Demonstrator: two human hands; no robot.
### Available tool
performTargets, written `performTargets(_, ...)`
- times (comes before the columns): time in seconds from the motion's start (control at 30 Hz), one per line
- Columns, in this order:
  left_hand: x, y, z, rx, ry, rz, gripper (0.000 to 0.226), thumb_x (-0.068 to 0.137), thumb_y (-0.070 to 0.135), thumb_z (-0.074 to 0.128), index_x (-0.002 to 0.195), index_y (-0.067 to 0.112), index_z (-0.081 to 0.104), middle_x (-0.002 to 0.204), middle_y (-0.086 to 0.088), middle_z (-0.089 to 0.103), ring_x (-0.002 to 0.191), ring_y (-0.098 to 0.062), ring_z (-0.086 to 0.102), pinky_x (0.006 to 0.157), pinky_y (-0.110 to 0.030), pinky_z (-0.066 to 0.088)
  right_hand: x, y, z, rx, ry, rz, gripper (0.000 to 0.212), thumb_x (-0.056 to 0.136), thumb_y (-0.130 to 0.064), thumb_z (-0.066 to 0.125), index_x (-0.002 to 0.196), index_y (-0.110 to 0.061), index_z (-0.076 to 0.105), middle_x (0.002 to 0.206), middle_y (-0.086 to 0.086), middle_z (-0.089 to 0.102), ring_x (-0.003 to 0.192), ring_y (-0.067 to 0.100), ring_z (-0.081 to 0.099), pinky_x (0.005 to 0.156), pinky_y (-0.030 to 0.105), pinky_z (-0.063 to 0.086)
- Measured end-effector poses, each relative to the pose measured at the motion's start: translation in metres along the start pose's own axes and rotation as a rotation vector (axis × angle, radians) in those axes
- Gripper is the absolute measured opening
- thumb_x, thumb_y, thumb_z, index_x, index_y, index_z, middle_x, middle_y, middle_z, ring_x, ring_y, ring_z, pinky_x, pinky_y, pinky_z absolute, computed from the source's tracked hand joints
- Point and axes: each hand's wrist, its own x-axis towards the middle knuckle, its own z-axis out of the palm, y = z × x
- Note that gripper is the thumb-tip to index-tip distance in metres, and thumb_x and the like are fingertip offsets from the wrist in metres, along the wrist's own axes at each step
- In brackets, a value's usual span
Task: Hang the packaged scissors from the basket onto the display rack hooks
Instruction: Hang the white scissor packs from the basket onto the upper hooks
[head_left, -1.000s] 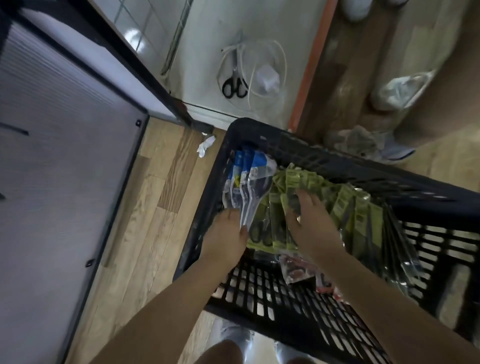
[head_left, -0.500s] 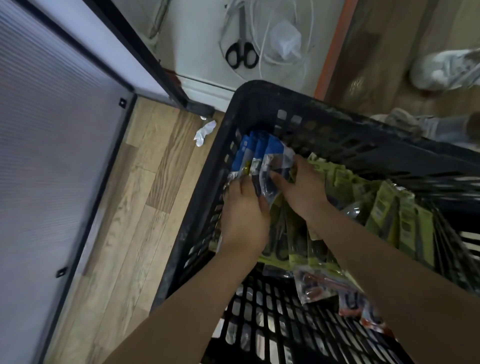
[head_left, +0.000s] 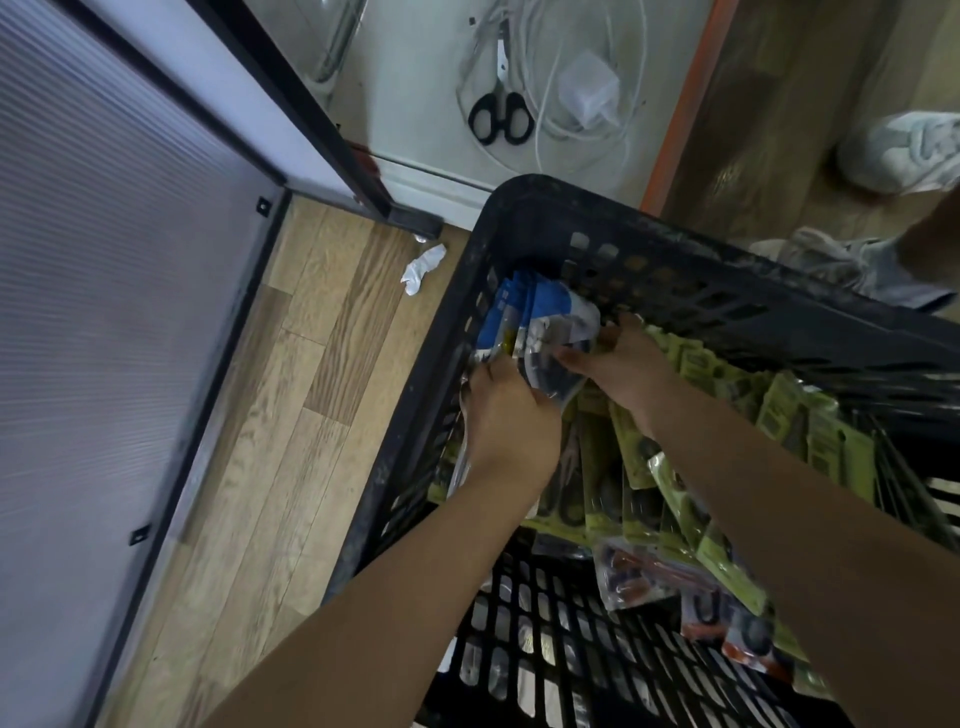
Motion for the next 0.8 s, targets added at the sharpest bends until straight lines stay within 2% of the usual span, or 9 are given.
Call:
performTargets(0.1,0.004,0.002,-0.002,-0.046,-0.014,-0.061,0.039,0.086,-0.001,0.04,0.123,-0.01,0.046,0.127,-0.024,0.044,0.117,-0.036,0.042,0.101,-0.044,0.034,-0.004,0.004,0.001,0.115,-0.016,-0.007,0.058,0.072,-0.028,0.08,0.12,-0.006,0.057,0.117,0.008,0.064,0.107,0.023,0.06,0.095,0.038,0.049)
performTargets(0.23,0.007,0.005,-0.003,-0.167,-0.029,-0.109,0.025,0.079,-0.006,0.037,0.097,-0.017,0.051,0.111,-0.031,0.049,0.104,-0.044,0.047,0.092,-0.051,0.04,-0.019,0.007,-0.01,0.334,-0.011,0.009,0.038,0.082,-0.016,0.071,0.117,-0.006,0.058,0.109,0.005,0.065,0.096,0.017,0.062,0.073,0.018,0.051)
performTargets(0.3,0.005,0.008,-0.004,-0.183,-0.052,-0.103,0.027,0.078,0.0,0.036,0.091,-0.017,0.052,0.106,-0.034,0.051,0.099,-0.045,0.049,0.087,-0.048,0.042,-0.025,0.011,-0.02,0.429,0.0,0.057,0.037,0.087,-0.015,0.066,0.121,-0.008,0.054,0.112,0.006,0.064,0.1,0.02,0.062,0.083,0.03,0.053)
performTargets(0.37,0.004,0.012,-0.005,-0.121,-0.095,-0.097,0.029,0.083,0.007,0.039,0.097,-0.013,0.055,0.107,-0.032,0.054,0.101,-0.042,0.051,0.084,-0.042,0.042,-0.032,0.015,-0.031,0.537,-0.026,0.127,0.034,0.091,-0.014,0.061,0.123,-0.009,0.052,0.113,0.009,0.064,0.102,0.025,0.063,0.087,0.041,0.054)
performTargets(0.5,0.01,0.02,-0.002,-0.003,-0.094,-0.152,0.033,0.091,0.016,0.047,0.113,-0.008,0.053,0.119,-0.023,0.053,0.111,-0.036,0.05,0.09,-0.036,0.04,-0.045,0.031,-0.052,0.483,-0.046,0.119,0.026,0.089,-0.016,0.062,0.115,-0.013,0.059,0.111,0.008,0.067,0.099,0.025,0.065,0.087,0.045,0.053)
performTargets(0.63,0.021,0.026,0.006,-0.026,-0.096,-0.264,0.044,0.088,0.031,0.056,0.115,-0.005,0.055,0.12,-0.023,0.056,0.112,-0.035,0.053,0.093,-0.04,0.046,-0.055,0.047,-0.06,0.514,-0.045,0.158,0.006,0.091,-0.018,0.06,0.096,-0.018,0.063,0.108,0.011,0.068,0.096,0.026,0.064,0.09,0.045,0.05)
performTargets(0.7,0.022,0.027,0.008,-0.039,-0.092,-0.223,0.037,0.09,0.031,0.055,0.105,-0.002,0.058,0.112,-0.024,0.059,0.104,-0.035,0.056,0.086,-0.039,0.047,-0.057,0.051,-0.059,0.521,-0.029,0.153,0.012,0.091,-0.021,0.06,0.101,-0.016,0.065,0.108,0.009,0.069,0.099,0.025,0.064,0.095,0.046,0.049)
performTargets(0.77,0.019,0.027,0.009,-0.022,-0.076,-0.153,0.028,0.091,0.027,0.055,0.078,0.003,0.055,0.094,-0.022,0.062,0.088,-0.033,0.058,0.07,-0.032,0.044,-0.056,0.053,-0.056,0.521,-0.007,0.136,0.021,0.091,-0.022,0.059,0.11,-0.014,0.064,0.11,0.007,0.068,0.103,0.025,0.063,0.098,0.048,0.047)
performTargets(0.8,0.018,0.027,0.01,-0.017,-0.071,-0.116,0.032,0.091,0.025,0.056,0.065,0.009,0.046,0.081,-0.018,0.06,0.076,-0.029,0.056,0.06,-0.027,0.038,-0.055,0.053,-0.054,0.533,-0.003,0.13,0.023,0.092,-0.021,0.059,0.113,-0.013,0.063,0.111,0.008,0.068,0.104,0.026,0.063,0.098,0.048,0.046)
